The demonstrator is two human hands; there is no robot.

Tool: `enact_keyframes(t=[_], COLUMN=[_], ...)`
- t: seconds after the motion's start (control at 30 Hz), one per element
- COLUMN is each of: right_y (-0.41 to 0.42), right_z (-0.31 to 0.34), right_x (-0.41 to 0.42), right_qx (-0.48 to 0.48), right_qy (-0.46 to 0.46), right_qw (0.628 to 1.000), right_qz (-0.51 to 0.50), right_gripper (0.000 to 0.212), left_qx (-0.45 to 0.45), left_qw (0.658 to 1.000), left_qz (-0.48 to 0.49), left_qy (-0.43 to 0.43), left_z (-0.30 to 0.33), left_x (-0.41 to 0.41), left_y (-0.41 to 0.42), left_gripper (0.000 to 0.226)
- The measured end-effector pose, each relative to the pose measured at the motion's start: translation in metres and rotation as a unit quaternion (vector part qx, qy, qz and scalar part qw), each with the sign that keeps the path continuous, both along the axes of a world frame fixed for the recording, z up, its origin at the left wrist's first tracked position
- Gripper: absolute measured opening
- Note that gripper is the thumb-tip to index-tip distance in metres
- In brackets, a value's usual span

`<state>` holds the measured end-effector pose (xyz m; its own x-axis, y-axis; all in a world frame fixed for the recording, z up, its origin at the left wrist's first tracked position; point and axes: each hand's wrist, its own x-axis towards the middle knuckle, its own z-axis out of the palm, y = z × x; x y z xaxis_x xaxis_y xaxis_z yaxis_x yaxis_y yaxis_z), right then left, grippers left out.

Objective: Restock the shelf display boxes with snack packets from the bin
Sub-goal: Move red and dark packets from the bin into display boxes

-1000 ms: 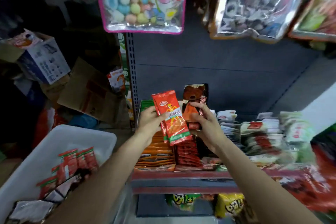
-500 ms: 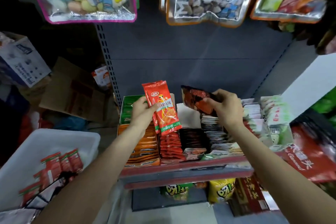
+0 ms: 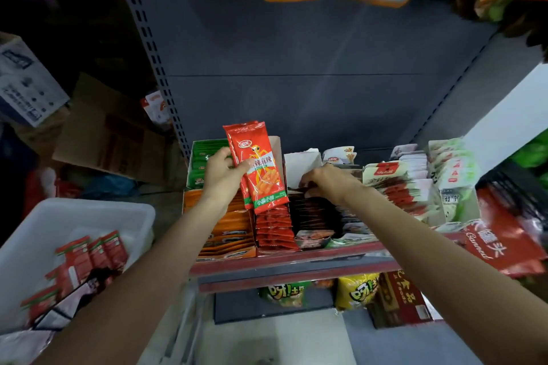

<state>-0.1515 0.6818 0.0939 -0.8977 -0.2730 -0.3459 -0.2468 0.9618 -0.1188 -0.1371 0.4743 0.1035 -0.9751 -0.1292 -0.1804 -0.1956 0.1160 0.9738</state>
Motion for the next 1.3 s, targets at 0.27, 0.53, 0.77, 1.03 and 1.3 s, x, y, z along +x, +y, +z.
enact_keyframes(t=[0.27, 0.53, 0.77, 1.03, 1.3], right_y=[0.006, 0.005, 0.001, -0.032, -0.033], right_z=[-0.005, -0.001, 0.007, 0.015, 0.013], right_x=[-0.013, -0.023, -0.026, -0.003, -0.002], right_qx=[-0.013, -0.033, -0.050, -0.523, -0.684], right_qy=[-0.055, 0.027, -0.044, -0.080, -0.099], right_qw=[0.996, 0.998, 0.998, 0.838, 0.669], right_qz=[0.072, 0.040, 0.021, -0.136, -0.273], right_gripper=[0.034, 0.021, 0.028, 0.042, 0.020], left_qx=[-0.017, -0.022, -0.008, 0.025, 0.085], left_qw=[1.000, 1.000, 1.000, 0.997, 0.994], left_qz=[0.010, 0.007, 0.002, -0.074, -0.067], left_qy=[-0.013, -0.006, -0.003, -0.007, -0.013], left_z=[-0.007, -0.006, -0.009, -0.006, -0.007], left_x=[0.000, -0.001, 0.000, 0.002, 0.001], left_y=[-0.010, -0.008, -0.013, -0.004, -0.016], left_gripper=[0.024, 0.021, 0.025, 0.039, 0.015])
